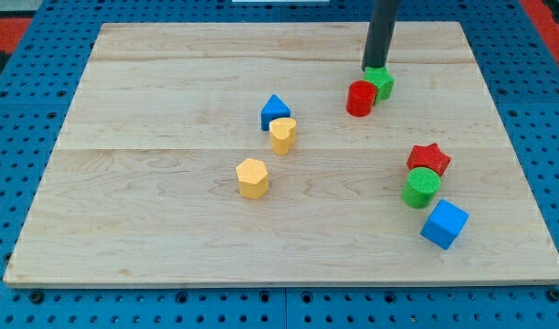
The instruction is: Separate the green star from the red circle
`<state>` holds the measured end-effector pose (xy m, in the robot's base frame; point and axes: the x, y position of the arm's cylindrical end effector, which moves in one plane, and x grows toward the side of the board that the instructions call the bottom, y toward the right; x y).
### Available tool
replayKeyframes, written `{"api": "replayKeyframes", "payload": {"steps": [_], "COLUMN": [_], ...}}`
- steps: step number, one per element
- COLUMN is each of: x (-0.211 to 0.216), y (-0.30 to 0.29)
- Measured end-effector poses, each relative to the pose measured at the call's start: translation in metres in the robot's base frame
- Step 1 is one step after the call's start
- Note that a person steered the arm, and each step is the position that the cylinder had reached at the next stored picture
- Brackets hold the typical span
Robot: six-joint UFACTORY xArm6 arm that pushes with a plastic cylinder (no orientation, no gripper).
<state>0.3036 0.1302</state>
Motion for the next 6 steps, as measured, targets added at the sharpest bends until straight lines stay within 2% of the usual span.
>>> {"api": "replayKeyframes", "payload": {"steps": [1, 2, 4, 5, 6], "x": [0.012, 0.055, 0.074, 0.047, 0.049], "y": [0.004, 0.004, 0.059, 0.055, 0.001]}}
